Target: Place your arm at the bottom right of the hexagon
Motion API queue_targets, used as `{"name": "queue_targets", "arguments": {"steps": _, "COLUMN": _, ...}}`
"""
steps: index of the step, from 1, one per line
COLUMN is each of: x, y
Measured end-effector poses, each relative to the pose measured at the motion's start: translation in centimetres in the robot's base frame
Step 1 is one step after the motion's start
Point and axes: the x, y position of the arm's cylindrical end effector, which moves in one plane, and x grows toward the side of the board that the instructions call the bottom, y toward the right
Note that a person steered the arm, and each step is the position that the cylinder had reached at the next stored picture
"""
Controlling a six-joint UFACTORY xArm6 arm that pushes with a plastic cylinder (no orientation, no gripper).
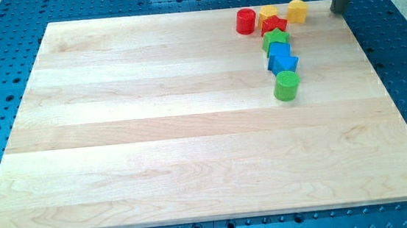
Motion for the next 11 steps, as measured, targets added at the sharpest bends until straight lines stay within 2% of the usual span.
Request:
{"name": "queue_targets", "arguments": {"steps": 1, "x": 2.7, "y": -2.3}}
{"name": "queue_targets", "arguments": {"steps": 2, "x": 3.0, "y": -0.8}}
{"name": "queue_targets", "arguments": {"steps": 7, "x": 3.1, "y": -0.5}}
{"name": "queue_targets", "arguments": {"steps": 8, "x": 2.9, "y": -3.0}}
{"name": "queue_targets", "arguments": {"steps": 11, "x": 1.7, "y": -5.8}}
